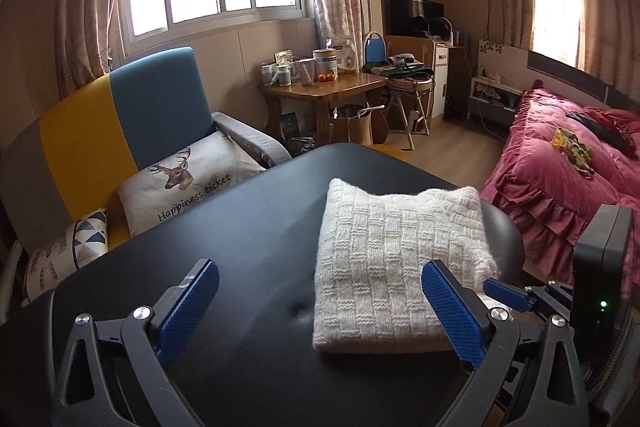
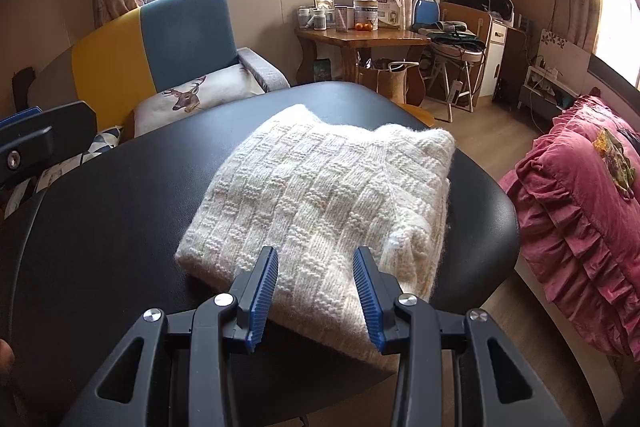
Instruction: Fold clothes
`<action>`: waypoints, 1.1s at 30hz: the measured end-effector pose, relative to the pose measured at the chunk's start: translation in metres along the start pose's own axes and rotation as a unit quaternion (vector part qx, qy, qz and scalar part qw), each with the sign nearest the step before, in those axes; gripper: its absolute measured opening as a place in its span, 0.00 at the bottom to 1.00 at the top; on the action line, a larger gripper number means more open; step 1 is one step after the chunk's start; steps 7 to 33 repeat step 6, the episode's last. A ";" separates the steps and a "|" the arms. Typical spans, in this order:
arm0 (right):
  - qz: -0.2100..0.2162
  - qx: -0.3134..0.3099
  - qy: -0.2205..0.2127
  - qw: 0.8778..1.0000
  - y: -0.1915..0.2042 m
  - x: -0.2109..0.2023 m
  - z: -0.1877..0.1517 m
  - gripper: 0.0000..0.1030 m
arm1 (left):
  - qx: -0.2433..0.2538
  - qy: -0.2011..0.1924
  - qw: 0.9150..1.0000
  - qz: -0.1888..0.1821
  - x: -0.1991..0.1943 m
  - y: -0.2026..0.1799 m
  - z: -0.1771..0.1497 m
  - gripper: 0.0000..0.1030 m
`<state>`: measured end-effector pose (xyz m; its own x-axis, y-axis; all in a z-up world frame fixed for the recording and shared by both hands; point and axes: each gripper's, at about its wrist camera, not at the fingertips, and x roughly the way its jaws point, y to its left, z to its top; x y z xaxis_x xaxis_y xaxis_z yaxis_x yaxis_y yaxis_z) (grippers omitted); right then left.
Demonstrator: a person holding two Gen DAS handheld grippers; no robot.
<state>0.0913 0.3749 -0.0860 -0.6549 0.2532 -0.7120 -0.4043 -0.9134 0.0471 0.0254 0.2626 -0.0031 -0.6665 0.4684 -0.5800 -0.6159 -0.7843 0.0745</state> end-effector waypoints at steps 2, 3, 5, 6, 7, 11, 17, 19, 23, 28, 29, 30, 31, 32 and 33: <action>-0.001 0.001 0.003 1.000 0.000 0.001 -0.001 0.39 | -0.003 0.000 1.000 -0.005 0.000 0.000 -0.002 0.99; -0.002 0.001 0.003 1.000 -0.001 0.002 -0.002 0.39 | -0.006 -0.002 1.000 -0.007 -0.001 0.001 -0.003 0.99; -0.004 0.001 0.005 1.000 -0.001 0.002 -0.002 0.39 | -0.010 -0.002 1.000 -0.006 -0.001 0.002 -0.004 0.97; -0.005 0.002 0.006 1.000 -0.002 0.002 -0.003 0.39 | -0.011 -0.004 1.000 -0.006 -0.001 0.002 -0.005 0.97; -0.005 0.002 0.006 1.000 -0.002 0.002 -0.003 0.39 | -0.011 -0.004 1.000 -0.006 -0.001 0.002 -0.005 0.97; -0.005 0.002 0.006 1.000 -0.002 0.002 -0.003 0.39 | -0.011 -0.004 1.000 -0.006 -0.001 0.002 -0.005 0.97; -0.005 0.002 0.006 1.000 -0.002 0.002 -0.003 0.39 | -0.011 -0.004 1.000 -0.006 -0.001 0.002 -0.005 0.97; -0.005 0.002 0.006 1.000 -0.002 0.002 -0.003 0.39 | -0.011 -0.004 1.000 -0.006 -0.001 0.002 -0.005 0.97; -0.005 0.002 0.006 1.000 -0.002 0.002 -0.003 0.39 | -0.011 -0.004 1.000 -0.006 -0.001 0.002 -0.005 0.97; -0.005 0.002 0.006 1.000 -0.002 0.002 -0.003 0.39 | -0.011 -0.004 1.000 -0.006 -0.001 0.002 -0.005 0.97; -0.005 0.002 0.006 1.000 -0.002 0.002 -0.003 0.39 | -0.011 -0.004 1.000 -0.006 -0.001 0.002 -0.005 0.97; -0.005 0.002 0.006 1.000 -0.002 0.002 -0.003 0.39 | -0.011 -0.004 1.000 -0.006 -0.001 0.002 -0.005 0.97; -0.005 0.002 0.006 1.000 -0.002 0.002 -0.003 0.39 | -0.011 -0.004 1.000 -0.006 -0.001 0.002 -0.005 0.97; -0.005 0.002 0.006 1.000 -0.002 0.002 -0.003 0.39 | -0.011 -0.004 1.000 -0.006 -0.001 0.002 -0.005 0.97; -0.005 0.002 0.006 1.000 -0.002 0.002 -0.003 0.39 | -0.011 -0.004 1.000 -0.006 -0.001 0.002 -0.005 0.97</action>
